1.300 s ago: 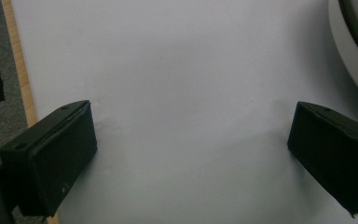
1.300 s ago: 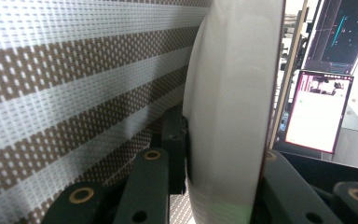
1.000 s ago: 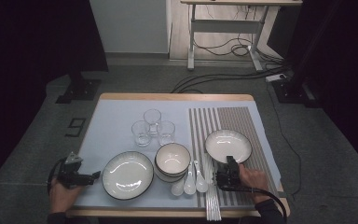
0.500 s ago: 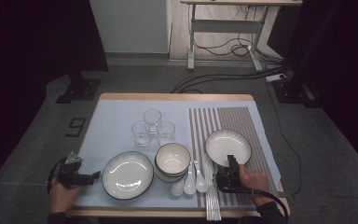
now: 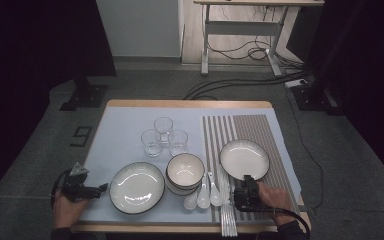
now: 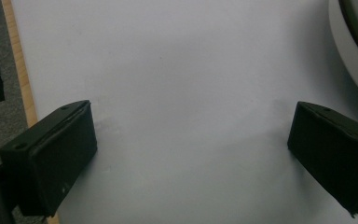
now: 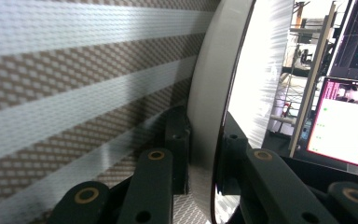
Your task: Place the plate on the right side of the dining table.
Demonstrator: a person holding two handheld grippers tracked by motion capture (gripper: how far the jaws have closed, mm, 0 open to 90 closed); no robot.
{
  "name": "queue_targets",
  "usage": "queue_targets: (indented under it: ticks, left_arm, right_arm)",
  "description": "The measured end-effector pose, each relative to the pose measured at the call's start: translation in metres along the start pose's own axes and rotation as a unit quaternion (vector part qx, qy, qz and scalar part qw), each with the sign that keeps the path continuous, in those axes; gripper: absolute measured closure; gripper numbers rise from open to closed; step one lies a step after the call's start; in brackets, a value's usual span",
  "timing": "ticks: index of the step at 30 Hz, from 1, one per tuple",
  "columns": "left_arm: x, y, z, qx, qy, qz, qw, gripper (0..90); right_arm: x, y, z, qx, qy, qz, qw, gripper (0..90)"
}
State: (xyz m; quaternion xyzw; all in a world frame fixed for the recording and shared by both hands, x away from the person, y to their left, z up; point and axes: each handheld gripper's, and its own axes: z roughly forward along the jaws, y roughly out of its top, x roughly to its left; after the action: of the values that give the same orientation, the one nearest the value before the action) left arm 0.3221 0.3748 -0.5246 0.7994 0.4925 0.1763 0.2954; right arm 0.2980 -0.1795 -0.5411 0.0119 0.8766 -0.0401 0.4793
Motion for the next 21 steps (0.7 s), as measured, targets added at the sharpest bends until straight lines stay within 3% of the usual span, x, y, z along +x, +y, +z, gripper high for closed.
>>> queue_targets:
  ticks: [7, 10, 14, 18, 21]
  left_arm:
    - [0.0, 0.0, 0.0, 0.0, 0.0, 0.0, 1.0, 1.0]
    - [0.0, 0.0, 0.0, -0.001, 0.001, 0.0, 1.0, 1.0]
    - [0.0, 0.0, 0.0, -0.001, 0.001, 0.0, 1.0, 1.0]
    - [0.0, 0.0, 0.0, -0.001, 0.001, 0.0, 1.0, 1.0]
    - [0.0, 0.0, 0.0, 0.0, 0.0, 0.001, 1.0, 1.0]
  right_arm:
    - [0.005, 0.0, -0.006, 0.005, 0.002, -0.01, 0.9999, 78.2]
    - [0.003, -0.003, -0.01, 0.002, -0.008, -0.007, 0.9999, 68.0]
    - [0.0, -0.007, -0.013, -0.002, -0.009, -0.001, 1.0, 61.3]
    - [-0.006, -0.016, -0.019, -0.013, -0.001, 0.041, 0.9991, 49.0]
    - [-0.009, -0.021, -0.021, -0.016, -0.001, 0.052, 0.9985, 44.5]
